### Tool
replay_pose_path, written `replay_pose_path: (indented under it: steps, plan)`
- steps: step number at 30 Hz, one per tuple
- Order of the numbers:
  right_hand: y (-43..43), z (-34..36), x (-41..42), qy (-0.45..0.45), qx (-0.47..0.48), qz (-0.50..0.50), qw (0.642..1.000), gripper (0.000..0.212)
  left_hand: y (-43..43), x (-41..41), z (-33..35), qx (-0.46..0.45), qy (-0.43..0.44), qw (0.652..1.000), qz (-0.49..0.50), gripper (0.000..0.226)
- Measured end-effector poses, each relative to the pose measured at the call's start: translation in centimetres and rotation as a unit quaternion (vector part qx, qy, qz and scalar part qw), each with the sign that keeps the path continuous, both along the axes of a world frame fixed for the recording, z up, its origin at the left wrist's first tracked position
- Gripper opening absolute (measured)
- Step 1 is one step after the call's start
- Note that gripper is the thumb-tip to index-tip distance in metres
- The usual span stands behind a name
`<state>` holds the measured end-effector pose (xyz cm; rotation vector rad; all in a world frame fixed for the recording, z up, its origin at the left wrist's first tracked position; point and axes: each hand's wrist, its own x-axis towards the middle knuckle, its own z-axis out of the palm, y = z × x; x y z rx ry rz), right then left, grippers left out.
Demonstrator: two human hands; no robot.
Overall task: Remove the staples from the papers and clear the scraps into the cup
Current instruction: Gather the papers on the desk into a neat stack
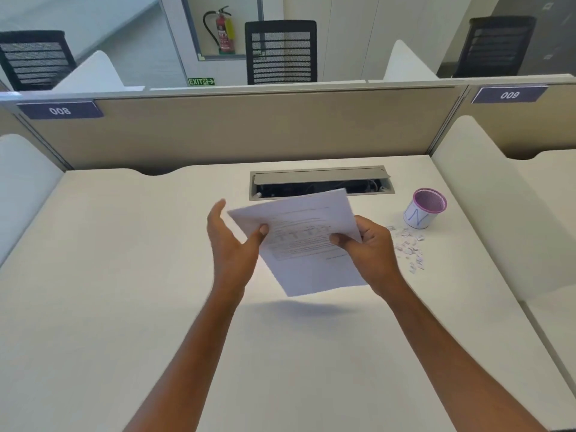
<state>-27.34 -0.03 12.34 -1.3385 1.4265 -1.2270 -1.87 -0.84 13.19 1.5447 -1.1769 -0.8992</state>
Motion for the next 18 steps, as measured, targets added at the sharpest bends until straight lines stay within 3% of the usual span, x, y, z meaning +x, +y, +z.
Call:
replay_pose_path:
  steps: [2, 5, 9, 18]
  plan:
    - [0.5, 0.1, -0.1, -0.089, -0.002, 0.001, 0.996, 0.032, 0.4, -0.2, 0.1, 0.052, 0.154, 0.984, -0.067, 0.062]
    - [0.9, -0.4, -0.2, -0.149, 0.003, 0.000, 0.989, 0.034, 0.9, -1.0, -0.6, 0.046, 0.228, 0.966, -0.111, 0.029]
    - [1.4, -1.9, -0.3, -0.178, 0.028, -0.006, 0.984, 0.034, 1.4, -2.1, -1.7, 0.027, 0.207, 0.976, -0.058, 0.017]
    - [2.0, -6.2, -0.3, -0.181, 0.112, -0.017, 0.977, 0.038, 2.2, -2.1, -5.9, 0.078, 0.186, 0.978, -0.050, 0.021]
